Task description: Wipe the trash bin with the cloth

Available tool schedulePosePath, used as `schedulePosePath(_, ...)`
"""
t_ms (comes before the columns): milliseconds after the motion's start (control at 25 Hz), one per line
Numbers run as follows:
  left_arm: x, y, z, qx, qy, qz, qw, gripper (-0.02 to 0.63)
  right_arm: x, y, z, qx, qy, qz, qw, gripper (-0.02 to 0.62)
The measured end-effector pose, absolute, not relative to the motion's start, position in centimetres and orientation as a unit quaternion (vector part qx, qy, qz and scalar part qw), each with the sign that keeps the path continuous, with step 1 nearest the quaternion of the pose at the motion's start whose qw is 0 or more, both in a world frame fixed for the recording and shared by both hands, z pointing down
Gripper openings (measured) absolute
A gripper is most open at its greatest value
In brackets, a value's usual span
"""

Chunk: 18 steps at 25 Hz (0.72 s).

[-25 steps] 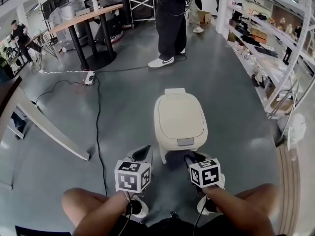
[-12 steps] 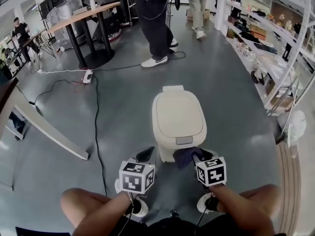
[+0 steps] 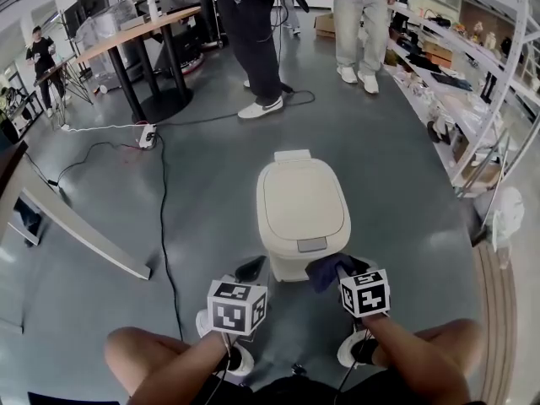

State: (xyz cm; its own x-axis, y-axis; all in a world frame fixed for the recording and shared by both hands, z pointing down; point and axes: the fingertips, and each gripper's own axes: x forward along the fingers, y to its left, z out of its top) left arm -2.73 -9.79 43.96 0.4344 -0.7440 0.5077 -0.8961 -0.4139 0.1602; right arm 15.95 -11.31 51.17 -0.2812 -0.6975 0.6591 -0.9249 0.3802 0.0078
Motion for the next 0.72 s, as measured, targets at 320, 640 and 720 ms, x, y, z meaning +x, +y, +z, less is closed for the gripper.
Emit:
schedulePosePath(320, -2.9, -9.6, 44.6, 0.819, -0.5, 0.191, 0.21, -0.003, 18.1, -12.3, 51.4, 0.548, -0.757, 0.204, 0.291, 0.098)
schedulePosePath(640, -3.7, -9.7, 44.6, 0.815, -0.508, 0.187, 0.204, -0.003, 18.9, -11.8, 52.0, 0.564, -0.745, 0.198, 0.297, 0.098)
schedulePosePath(720, -3.9, -9.6, 44.7, 0.815, -0.507, 0.187, 0.207, -0.003, 18.2, -10.7, 52.6, 0.562, -0.742, 0.214, 0.294, 0.098)
